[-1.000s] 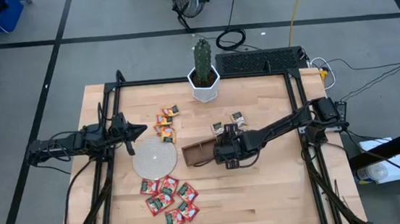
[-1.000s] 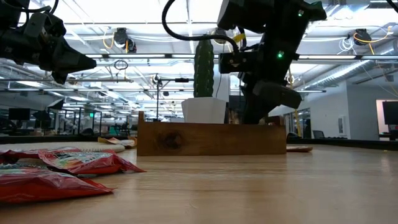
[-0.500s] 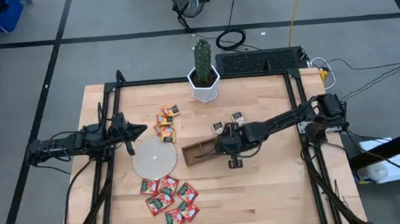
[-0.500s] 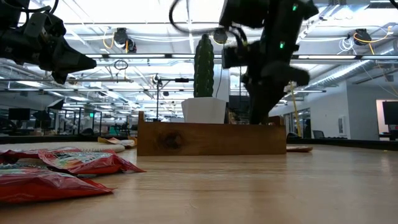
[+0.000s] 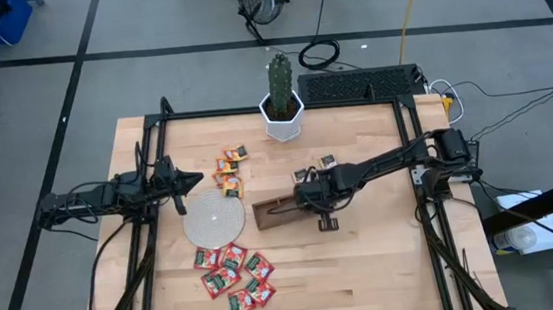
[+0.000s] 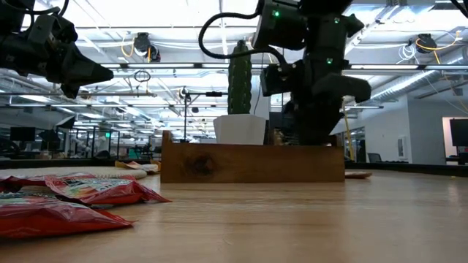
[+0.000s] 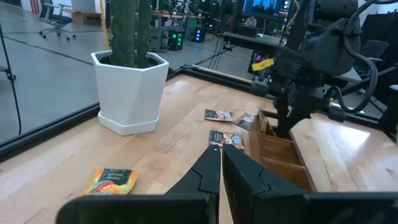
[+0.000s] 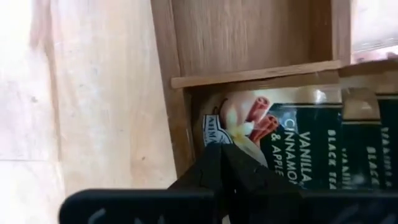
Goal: Pick & Place Tea
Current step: Put the brown tea bag into the right section of the wooden organizer
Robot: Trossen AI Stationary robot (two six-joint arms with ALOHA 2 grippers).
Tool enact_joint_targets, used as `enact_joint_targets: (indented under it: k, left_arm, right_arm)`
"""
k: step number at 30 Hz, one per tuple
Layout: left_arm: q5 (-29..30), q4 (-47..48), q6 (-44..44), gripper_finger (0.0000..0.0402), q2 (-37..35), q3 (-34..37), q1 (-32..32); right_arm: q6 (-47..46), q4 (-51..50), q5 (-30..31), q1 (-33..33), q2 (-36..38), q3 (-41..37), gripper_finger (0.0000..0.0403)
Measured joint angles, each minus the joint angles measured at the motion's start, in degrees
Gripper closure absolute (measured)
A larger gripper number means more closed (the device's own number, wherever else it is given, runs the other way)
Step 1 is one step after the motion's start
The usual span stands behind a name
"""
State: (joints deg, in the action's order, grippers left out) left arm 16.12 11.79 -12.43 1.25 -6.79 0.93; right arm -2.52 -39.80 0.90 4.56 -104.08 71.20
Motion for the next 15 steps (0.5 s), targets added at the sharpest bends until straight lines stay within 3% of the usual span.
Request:
enact_joint_targets:
  k: [10,15]
  left_arm:
    - [0.0,0.0,0.0,0.0380,0.0,0.0,0.0]
    - [0.0,0.0,0.0,0.0380,0.0,0.0,0.0]
  right_arm:
    - [-0.3,2.7,-2.6,0.0,-3.1,-0.5,0.0403]
    - [-3.5,2.9,2.4,0.5,-3.2,-0.6,0.0403]
